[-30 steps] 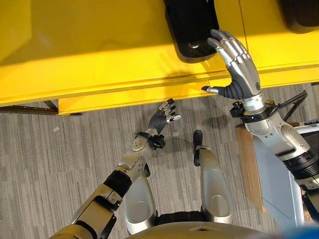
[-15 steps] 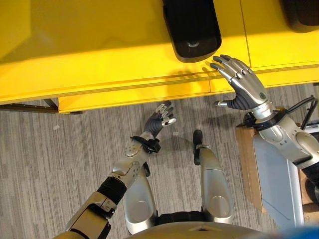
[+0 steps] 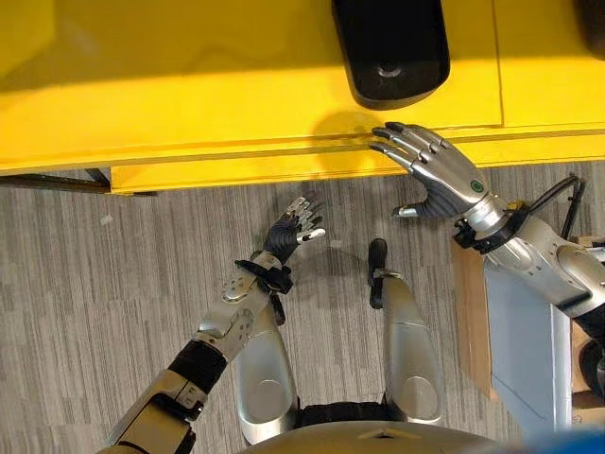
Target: Move parts from the plastic box to the shelf.
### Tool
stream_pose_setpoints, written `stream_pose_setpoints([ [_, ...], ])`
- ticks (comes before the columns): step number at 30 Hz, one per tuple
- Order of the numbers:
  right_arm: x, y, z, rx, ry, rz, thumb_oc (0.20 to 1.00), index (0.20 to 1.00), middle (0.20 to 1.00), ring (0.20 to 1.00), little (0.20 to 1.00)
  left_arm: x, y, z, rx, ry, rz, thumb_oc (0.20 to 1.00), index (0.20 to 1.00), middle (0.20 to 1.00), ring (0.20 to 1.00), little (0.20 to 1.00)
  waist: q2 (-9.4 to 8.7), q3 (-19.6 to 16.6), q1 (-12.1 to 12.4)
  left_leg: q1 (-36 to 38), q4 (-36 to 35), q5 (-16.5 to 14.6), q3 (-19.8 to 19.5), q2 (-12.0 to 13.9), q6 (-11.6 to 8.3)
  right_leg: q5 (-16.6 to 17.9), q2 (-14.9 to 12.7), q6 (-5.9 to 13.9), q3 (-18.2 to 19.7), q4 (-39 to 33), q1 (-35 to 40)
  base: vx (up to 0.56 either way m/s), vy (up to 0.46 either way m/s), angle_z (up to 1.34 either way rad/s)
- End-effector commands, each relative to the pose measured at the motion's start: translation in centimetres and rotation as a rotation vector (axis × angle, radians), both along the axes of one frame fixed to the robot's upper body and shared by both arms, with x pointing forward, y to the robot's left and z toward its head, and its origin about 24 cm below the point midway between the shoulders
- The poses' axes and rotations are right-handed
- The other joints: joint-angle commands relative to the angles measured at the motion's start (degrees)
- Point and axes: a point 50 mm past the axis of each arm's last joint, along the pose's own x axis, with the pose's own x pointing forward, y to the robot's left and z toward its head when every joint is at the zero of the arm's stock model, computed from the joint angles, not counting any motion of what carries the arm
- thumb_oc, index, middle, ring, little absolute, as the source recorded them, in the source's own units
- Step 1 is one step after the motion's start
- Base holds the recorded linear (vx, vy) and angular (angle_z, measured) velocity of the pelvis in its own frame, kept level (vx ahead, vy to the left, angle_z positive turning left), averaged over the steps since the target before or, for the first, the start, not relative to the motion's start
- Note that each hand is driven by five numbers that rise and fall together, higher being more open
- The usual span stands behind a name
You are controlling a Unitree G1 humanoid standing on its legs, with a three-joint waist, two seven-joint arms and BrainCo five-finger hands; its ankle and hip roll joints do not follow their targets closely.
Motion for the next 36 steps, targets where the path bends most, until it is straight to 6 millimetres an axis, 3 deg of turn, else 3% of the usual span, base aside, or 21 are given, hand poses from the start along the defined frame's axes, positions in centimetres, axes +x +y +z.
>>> stream_pose_setpoints([
  [1, -0.1, 0.5, 1.3, 0.03, -0.042, 0.008, 1.0, 1.0, 1.0, 1.0, 1.0, -1.0, -1.0, 1.5, -0.053, -0.093, -0.055, 1.0, 1.0, 1.0, 1.0, 1.0, -0.73, -2.1, 0.01, -2.77, 1.87, 1.29, 1.57, -3.07, 4.53, -4.16, 2.85, -1.47, -3.59, 4.65, 1.94, 0.04, -0.065, 0.14],
  [11, 1.7, 0.1, 2.0, -0.066, -0.038, -0.134, 1.0, 1.0, 1.0, 1.0, 1.0, -0.6, -1.4, 1.6, -0.03, -0.084, -0.071, 1.0, 1.0, 1.0, 1.0, 1.0, -1.15, -2.1, 0.85, -2.46, 1.58, 1.55, 0.89, -3.09, 4.43, -4.98, 3.31, -1.8, -4.06, 5.9, 2.12, 0.02, -0.023, 0.05],
  [27, 1.8, 1.5, 3.0, -0.195, -0.03, -0.082, 1.0, 1.0, 1.0, 1.0, 1.0, -0.6, -1.6, 1.3, -0.017, -0.073, -0.085, 1.0, 1.0, 1.0, 1.0, 1.0, -1.7, -2.1, 1.81, -1.44, 1.97, 1.41, 0.4, -2.68, 4.26, -5.91, 3.72, -2.19, -4.61, 7.27, 3.25, 0.0, 0.0, 0.0],
  [36, 2.0, 2.0, 3.9, -0.162, -0.057, -0.093, 1.0, 1.0, 1.0, 1.0, 1.0, -0.6, -1.9, 1.3, -0.017, -0.066, -0.099, 1.0, 1.0, 1.0, 1.0, 1.0, -1.65, -2.1, 2.26, -1.13, 2.17, 1.27, 0.29, -2.83, 4.32, -6.13, 3.77, -2.37, -4.66, 7.54, 3.6, 0.0, 0.0, 0.0],
])
